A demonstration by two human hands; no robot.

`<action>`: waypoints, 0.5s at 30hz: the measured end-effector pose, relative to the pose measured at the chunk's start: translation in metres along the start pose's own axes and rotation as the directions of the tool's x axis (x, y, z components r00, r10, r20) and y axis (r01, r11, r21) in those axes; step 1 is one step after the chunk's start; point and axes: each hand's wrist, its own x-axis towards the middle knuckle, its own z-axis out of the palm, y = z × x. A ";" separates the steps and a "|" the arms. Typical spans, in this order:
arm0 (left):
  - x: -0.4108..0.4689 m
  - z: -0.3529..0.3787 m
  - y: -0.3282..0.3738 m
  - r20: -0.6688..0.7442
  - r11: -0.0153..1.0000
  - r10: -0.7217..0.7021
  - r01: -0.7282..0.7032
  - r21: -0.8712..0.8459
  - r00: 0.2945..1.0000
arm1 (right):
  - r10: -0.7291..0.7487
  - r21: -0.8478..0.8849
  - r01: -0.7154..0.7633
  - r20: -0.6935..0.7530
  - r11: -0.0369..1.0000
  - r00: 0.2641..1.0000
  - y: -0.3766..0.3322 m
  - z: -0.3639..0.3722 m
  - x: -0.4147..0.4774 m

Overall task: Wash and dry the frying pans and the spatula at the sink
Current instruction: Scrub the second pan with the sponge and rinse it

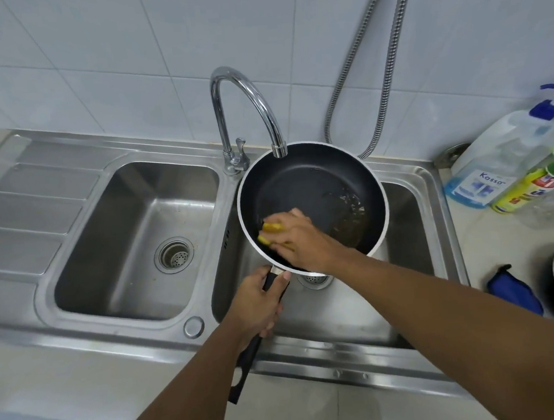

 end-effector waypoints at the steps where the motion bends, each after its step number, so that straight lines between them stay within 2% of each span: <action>1: 0.000 -0.001 -0.001 -0.003 1.000 -0.001 0.001 0.004 1.000 | -0.005 0.047 0.005 0.005 0.999 1.000 0.004 0.001 -0.006; 3: -0.001 -0.002 -0.004 0.000 1.000 0.005 -0.005 0.025 1.000 | 0.031 0.138 -0.031 0.002 0.990 1.000 0.007 -0.001 -0.013; 5: -0.002 0.001 -0.005 -0.001 0.996 0.026 -0.026 0.080 1.000 | 0.063 0.188 -0.049 -0.069 0.981 0.996 0.004 -0.002 -0.010; 8: -0.003 0.008 -0.005 0.012 0.989 0.052 -0.053 0.141 0.999 | 0.147 0.194 -0.105 -0.219 0.975 0.964 0.000 -0.002 0.012; 10: -0.004 0.009 -0.004 0.020 0.989 0.046 -0.048 0.143 0.999 | 0.221 0.190 -0.175 -0.262 0.966 0.939 -0.002 -0.010 0.027; 12: -0.002 0.008 -0.002 0.014 0.992 0.023 -0.024 0.120 1.000 | 0.277 0.204 -0.242 -0.169 0.949 0.946 -0.009 -0.019 0.031; 15: 0.002 0.003 0.002 -0.018 0.997 0.015 -0.013 0.081 1.000 | 0.260 0.171 -0.265 0.049 0.949 0.964 -0.019 -0.019 0.019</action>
